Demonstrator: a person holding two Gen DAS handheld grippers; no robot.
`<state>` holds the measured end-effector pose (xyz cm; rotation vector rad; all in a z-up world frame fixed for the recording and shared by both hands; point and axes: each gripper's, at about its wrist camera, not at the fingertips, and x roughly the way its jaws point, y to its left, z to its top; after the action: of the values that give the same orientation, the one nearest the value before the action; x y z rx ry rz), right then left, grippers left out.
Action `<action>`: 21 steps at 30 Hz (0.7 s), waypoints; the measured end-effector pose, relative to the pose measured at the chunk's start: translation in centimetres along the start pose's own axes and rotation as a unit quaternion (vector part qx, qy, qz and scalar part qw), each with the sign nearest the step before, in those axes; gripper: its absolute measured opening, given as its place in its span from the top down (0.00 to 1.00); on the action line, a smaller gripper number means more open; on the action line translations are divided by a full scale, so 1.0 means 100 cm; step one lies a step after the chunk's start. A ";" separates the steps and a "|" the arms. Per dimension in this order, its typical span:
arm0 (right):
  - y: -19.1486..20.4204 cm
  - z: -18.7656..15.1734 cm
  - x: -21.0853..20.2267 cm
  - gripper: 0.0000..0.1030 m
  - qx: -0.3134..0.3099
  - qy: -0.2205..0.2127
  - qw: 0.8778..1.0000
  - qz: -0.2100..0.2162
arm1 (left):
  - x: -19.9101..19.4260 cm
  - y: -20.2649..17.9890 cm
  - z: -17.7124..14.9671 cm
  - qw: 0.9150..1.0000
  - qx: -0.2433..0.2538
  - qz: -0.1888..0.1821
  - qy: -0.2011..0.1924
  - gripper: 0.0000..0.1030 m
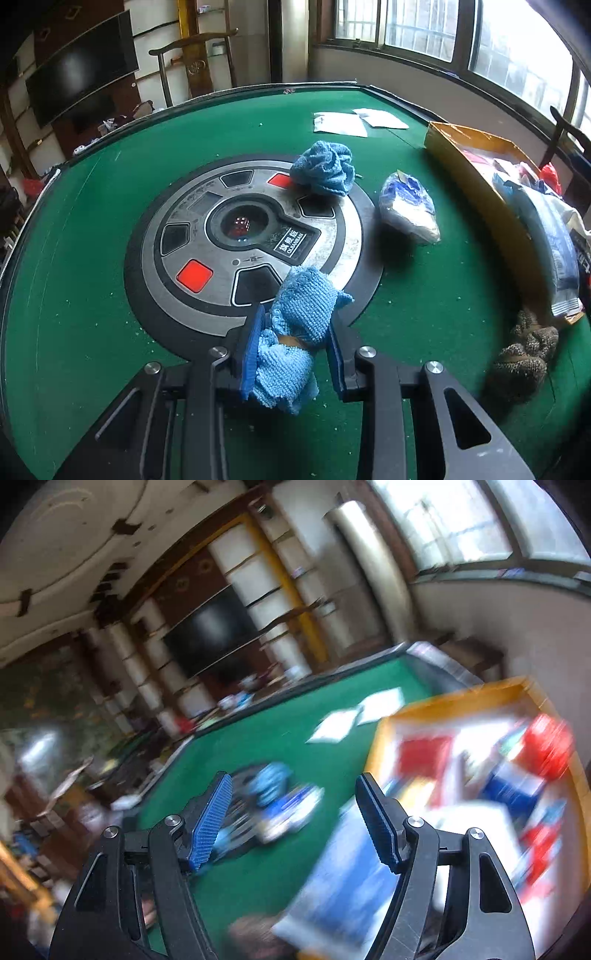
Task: Organize soft objects
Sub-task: 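Grasp the brown knitted ball with the right gripper while the left holds the blue cloths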
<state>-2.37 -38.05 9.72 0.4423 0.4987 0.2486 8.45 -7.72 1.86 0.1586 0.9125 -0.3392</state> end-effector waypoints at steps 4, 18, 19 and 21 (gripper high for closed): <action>0.030 -0.048 -0.004 0.32 -0.006 0.074 0.997 0.011 | 0.002 -0.003 -0.003 1.000 0.006 0.009 0.000 0.69; 0.022 -0.107 0.058 0.32 0.099 0.216 0.968 -0.078 | 0.003 0.001 -0.004 1.000 0.001 -0.003 0.002 0.68; 0.024 -0.106 0.064 0.32 0.088 0.216 0.968 -0.094 | 0.003 0.002 -0.004 1.000 0.001 -0.004 0.002 0.68; 0.031 -0.102 0.075 0.35 0.068 0.212 0.969 -0.108 | 0.003 0.003 -0.004 1.000 -0.001 -0.005 0.002 0.67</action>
<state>-1.55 -29.34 0.09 0.4662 0.9809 0.0974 8.39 -7.42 1.36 0.1535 0.9174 -0.3478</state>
